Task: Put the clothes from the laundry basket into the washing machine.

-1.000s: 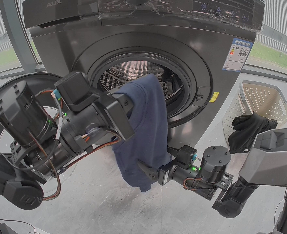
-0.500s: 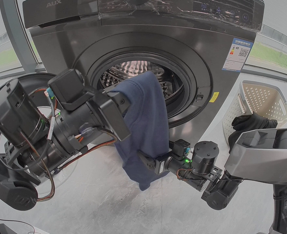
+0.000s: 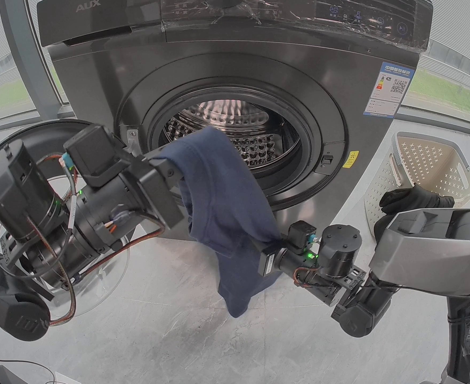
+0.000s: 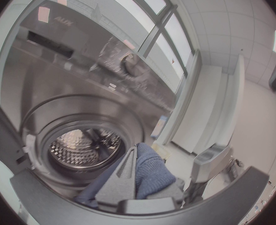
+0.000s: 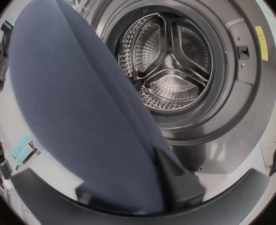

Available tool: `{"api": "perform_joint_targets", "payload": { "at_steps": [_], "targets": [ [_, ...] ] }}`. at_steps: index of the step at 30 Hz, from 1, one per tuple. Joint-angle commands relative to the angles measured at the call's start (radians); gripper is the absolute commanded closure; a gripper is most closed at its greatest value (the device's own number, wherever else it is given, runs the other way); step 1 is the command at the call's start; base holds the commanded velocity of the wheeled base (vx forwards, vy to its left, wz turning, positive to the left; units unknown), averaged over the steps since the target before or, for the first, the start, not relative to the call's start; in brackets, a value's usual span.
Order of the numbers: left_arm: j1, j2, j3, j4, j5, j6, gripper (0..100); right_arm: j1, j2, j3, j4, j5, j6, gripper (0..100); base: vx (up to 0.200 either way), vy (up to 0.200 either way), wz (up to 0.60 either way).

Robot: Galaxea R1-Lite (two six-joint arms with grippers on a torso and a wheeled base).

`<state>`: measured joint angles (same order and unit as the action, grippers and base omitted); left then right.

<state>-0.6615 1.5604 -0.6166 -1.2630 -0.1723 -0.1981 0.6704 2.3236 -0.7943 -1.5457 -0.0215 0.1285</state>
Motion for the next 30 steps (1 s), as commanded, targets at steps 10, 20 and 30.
{"api": "perform_joint_targets", "payload": {
  "at_steps": [10,20,30],
  "targets": [
    [0.154,0.078,0.333,0.042,-0.026,0.045,100,-0.034,-0.313,0.113,0.009,-0.012,0.005,100,0.000,0.000,0.00],
    [0.120,0.280,0.376,-0.001,-0.029,0.092,100,-0.012,-0.405,0.138,0.013,-0.025,0.014,100,0.000,0.000,0.00],
    [0.086,0.463,0.388,-0.248,-0.024,0.089,100,0.011,-0.423,0.142,0.015,-0.031,0.016,100,0.000,0.000,0.00]
  ]
}}
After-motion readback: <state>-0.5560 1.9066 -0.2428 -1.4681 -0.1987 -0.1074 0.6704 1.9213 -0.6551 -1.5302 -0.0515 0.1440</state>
